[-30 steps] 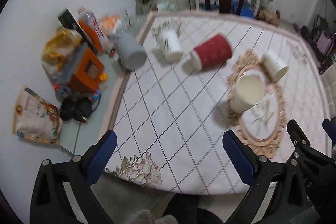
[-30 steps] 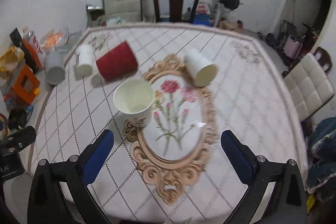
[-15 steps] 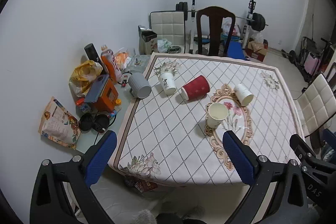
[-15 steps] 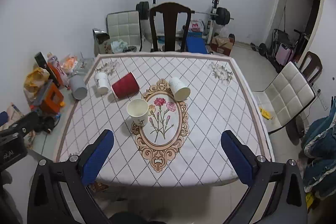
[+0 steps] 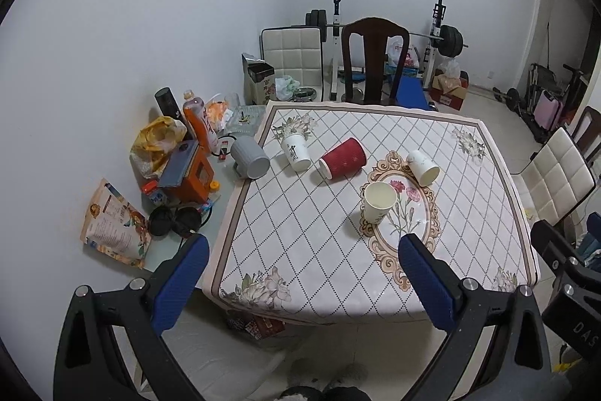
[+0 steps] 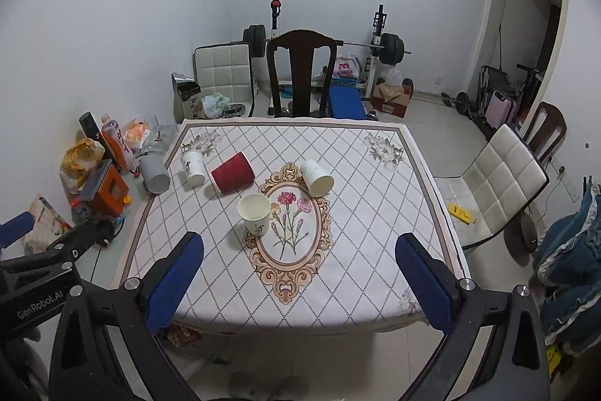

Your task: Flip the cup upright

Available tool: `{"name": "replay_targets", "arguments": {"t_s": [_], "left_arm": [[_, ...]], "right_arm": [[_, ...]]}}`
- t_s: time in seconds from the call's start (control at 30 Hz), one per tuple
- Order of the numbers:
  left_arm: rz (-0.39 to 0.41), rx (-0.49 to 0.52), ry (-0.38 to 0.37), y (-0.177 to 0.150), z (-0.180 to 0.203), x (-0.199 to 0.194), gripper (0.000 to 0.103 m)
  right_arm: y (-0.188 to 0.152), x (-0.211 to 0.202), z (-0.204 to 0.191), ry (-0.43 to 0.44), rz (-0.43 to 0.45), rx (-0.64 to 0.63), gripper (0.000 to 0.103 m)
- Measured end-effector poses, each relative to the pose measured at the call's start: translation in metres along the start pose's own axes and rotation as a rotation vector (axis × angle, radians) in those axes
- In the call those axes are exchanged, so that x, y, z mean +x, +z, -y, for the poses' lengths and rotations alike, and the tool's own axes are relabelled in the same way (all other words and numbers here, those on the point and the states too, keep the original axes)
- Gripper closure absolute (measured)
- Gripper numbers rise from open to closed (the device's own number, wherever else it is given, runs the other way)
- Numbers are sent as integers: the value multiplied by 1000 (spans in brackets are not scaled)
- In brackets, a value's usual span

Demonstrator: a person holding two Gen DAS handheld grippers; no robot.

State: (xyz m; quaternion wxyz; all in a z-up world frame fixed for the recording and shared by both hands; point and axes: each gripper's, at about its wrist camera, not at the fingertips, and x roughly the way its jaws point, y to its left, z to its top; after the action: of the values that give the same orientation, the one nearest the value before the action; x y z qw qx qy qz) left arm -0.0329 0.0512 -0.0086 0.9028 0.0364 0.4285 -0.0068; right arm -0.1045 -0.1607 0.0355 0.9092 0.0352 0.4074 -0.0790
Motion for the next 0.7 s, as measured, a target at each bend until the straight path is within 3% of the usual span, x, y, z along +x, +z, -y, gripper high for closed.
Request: {"name": "replay_targets", "arguments": {"t_s": [0.7], "left_arm": [[7, -11, -5, -1, -4, -11, 0]], "right_arm": [[0, 0, -9, -21, -8, 20, 0]]}}
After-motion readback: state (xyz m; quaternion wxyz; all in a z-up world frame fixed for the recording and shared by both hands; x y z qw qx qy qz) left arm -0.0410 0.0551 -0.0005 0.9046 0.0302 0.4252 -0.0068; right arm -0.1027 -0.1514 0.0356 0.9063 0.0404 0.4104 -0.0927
